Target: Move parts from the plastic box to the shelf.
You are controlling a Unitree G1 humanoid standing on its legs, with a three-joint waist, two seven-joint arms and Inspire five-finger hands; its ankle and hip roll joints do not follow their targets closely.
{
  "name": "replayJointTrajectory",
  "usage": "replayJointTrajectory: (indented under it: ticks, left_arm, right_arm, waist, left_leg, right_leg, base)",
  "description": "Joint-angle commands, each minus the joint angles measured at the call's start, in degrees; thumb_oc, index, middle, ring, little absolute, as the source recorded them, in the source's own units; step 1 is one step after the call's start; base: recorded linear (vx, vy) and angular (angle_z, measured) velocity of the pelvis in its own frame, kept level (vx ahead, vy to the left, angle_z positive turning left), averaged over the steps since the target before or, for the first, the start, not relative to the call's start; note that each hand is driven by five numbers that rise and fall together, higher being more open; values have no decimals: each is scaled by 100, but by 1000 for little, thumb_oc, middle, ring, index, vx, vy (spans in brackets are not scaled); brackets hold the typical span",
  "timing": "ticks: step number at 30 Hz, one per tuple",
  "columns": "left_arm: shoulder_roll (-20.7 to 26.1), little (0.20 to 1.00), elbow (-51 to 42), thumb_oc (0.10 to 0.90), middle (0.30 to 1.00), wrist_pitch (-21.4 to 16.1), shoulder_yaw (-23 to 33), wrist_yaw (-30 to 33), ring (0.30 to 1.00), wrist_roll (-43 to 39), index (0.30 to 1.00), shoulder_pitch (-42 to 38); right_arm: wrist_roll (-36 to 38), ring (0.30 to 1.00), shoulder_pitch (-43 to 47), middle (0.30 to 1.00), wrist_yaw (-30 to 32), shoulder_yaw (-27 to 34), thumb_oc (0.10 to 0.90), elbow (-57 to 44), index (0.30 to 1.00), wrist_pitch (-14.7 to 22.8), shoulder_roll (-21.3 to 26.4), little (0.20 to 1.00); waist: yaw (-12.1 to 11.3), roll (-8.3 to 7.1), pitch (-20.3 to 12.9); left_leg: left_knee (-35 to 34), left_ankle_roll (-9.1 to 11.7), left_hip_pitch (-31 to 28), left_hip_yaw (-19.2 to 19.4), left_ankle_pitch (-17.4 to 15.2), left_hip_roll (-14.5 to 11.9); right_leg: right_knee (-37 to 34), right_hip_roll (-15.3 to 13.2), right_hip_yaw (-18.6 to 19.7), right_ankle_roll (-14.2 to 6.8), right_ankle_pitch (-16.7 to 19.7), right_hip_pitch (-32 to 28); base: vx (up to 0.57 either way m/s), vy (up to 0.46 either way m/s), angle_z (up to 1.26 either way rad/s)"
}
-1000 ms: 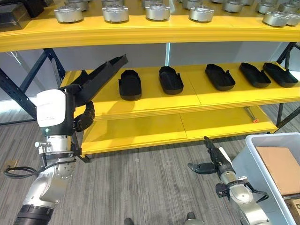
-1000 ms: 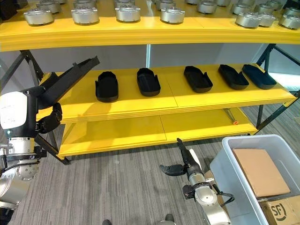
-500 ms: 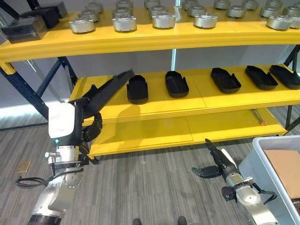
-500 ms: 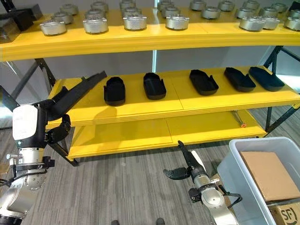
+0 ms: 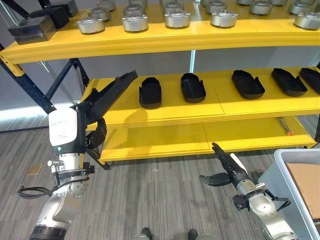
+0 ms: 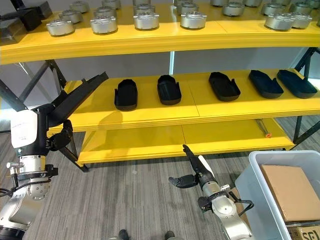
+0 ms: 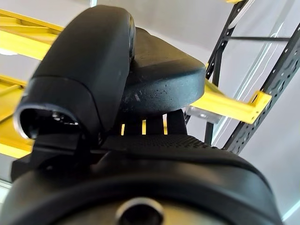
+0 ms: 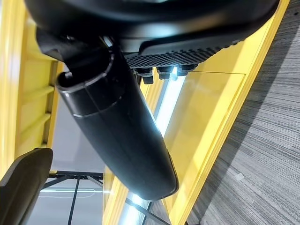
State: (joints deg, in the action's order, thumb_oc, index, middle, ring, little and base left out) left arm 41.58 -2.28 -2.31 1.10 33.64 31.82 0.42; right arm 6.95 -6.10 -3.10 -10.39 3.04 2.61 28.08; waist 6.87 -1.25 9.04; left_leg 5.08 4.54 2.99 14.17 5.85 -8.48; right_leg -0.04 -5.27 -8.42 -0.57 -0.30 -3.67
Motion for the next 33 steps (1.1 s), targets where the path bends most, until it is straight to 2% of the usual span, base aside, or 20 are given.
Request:
replayJointTrajectory:
  ticks: [1, 2, 4, 8, 11, 15, 16, 19, 20, 21, 23, 26, 27, 30, 33]
  left_arm:
    - [343, 300, -229, 400, 300, -70, 580, 695, 300, -198, 300, -935]
    - [322, 300, -229, 400, 300, -67, 560, 720, 300, -183, 300, -939]
    - [334, 300, -232, 400, 300, -71, 563, 736, 300, -197, 300, -925]
    - [400, 300, -187, 400, 300, -29, 573, 745, 300, -243, 300, -939]
    - [447, 300, -28, 400, 300, -36, 482, 811, 300, -253, 300, -1039]
    - [404, 300, 83, 400, 300, 20, 332, 773, 300, -185, 300, -1260]
    - [397, 300, 127, 400, 300, -2, 286, 749, 300, -179, 300, -1327]
    - [360, 300, 136, 400, 300, -13, 274, 641, 300, -132, 300, -1369]
    - [353, 300, 129, 400, 300, -106, 274, 557, 300, -41, 300, -1395]
    - [358, 300, 131, 400, 300, -132, 272, 560, 300, -26, 300, -1395]
    - [352, 300, 73, 400, 300, -195, 310, 507, 300, 35, 300, -1353]
    - [344, 300, 119, 400, 300, -174, 310, 455, 300, 35, 300, -1339]
    - [348, 300, 122, 400, 300, -195, 341, 457, 300, 80, 300, -1278]
    - [299, 300, 26, 400, 300, -238, 408, 428, 300, 169, 300, -1194]
    - [340, 300, -24, 400, 300, -201, 441, 327, 300, 76, 300, -1228]
  right_arm:
    - [133, 1000, 393, 1000, -63, 8, 900, -372, 1000, 693, 317, 1000]
    - [176, 1000, 346, 1000, -68, 8, 900, -405, 1000, 700, 368, 1000]
    - [193, 1000, 307, 1000, -82, -5, 900, -431, 1000, 729, 441, 1000]
    - [186, 1000, 310, 1000, -109, -27, 900, -425, 1000, 746, 527, 1000]
    - [222, 1000, 314, 1000, -157, 31, 900, -413, 1000, 729, 605, 1000]
    - [250, 1000, 321, 1000, -178, 58, 900, -378, 1000, 705, 639, 1000]
    - [469, 1000, 323, 1000, -216, 91, 900, -377, 1000, 627, 620, 1000]
    - [691, 1000, 282, 1000, -260, 129, 900, -426, 1000, 510, 523, 1000]
    - [1045, 1000, 242, 1000, -328, 123, 900, -512, 1000, 337, 338, 1000]
    - [1137, 1000, 236, 1000, -323, 119, 900, -530, 1000, 329, 312, 1000]
    - [1648, 1000, 183, 1000, -357, 156, 900, -601, 1000, 365, 127, 1000]
    - [2097, 1000, 234, 1000, -335, 199, 900, -614, 1000, 496, -257, 1000]
    - [1961, 1000, 279, 1000, -284, 249, 900, -593, 1000, 589, -398, 1000]
    - [1899, 1000, 311, 1000, -264, 287, 900, -576, 1000, 570, -503, 1000]
    - [1385, 1000, 337, 1000, -241, 257, 900, -486, 1000, 571, -489, 1000]
  waist:
    - [133, 122, -192]
    - [131, 116, -197]
    - [151, 104, -189]
    - [207, 99, -182]
    - [269, 152, -186]
    - [286, 226, -155]
    - [283, 228, -168]
    - [261, 194, -204]
    - [220, 145, -276]
    - [212, 136, -287]
    - [166, 88, -337]
    - [63, 45, -413]
    - [-3, 42, -433]
    - [-67, 49, -444]
    - [-106, 54, -474]
  left_leg:
    - [-757, 188, -498, -25, 238, -204]
    - [-912, 284, -494, -78, 477, -389]
    - [-975, 386, -460, -120, 657, -629]
    - [-1008, 458, -394, -60, 692, -847]
    - [-1008, 467, -423, 72, 605, -893]
    - [-1008, 406, -559, -28, 455, -732]
    - [-1008, 360, -684, -36, 286, -599]
    - [-1008, 298, -819, -24, 114, -464]
    - [-1008, 228, -924, -5, -56, -342]
    - [-1008, 217, -932, -7, -75, -326]
    - [-1008, 169, -957, 9, -156, -245]
    - [-1008, 116, -971, 288, -217, -199]
    - [-1008, 96, -980, 457, -240, -195]
    - [-1008, 72, -975, 502, -269, -174]
    - [-1008, 78, -957, 499, -266, -151]
  right_leg:
    - [-16, 258, 128, -343, -114, -227]
    - [-17, 224, 110, -346, -155, -284]
    - [31, 156, 65, -349, -195, -306]
    - [120, 40, -36, -368, -251, -317]
    - [253, -30, -151, -400, -311, -298]
    - [414, -81, -59, -437, -347, -272]
    - [389, -141, -48, -500, -287, -289]
    - [308, -264, -59, -619, -174, -324]
    - [209, -374, -129, -745, -77, -361]
    - [198, -385, -136, -759, -66, -363]
    - [132, -451, -177, -837, 13, -367]
    - [85, -628, -525, -999, 150, -311]
    - [86, -680, -747, -1044, 187, -290]
    - [34, -709, -822, -1058, 221, -289]
    - [-134, -749, -864, -1085, 325, -324]
  base:
    - [131, 201, 23]
    - [119, 194, 11]
    - [63, 158, -2]
    - [73, 177, 0]
    - [106, 233, 13]
    - [163, 285, 12]
    - [221, 318, -2]
    - [216, 233, -5]
    - [218, 186, -3]
    - [256, 196, -1]
    - [145, 92, 3]
    - [64, 45, -6]
    - [17, 4, -29]
    - [2, -30, -37]
    - [-4, -52, -17]
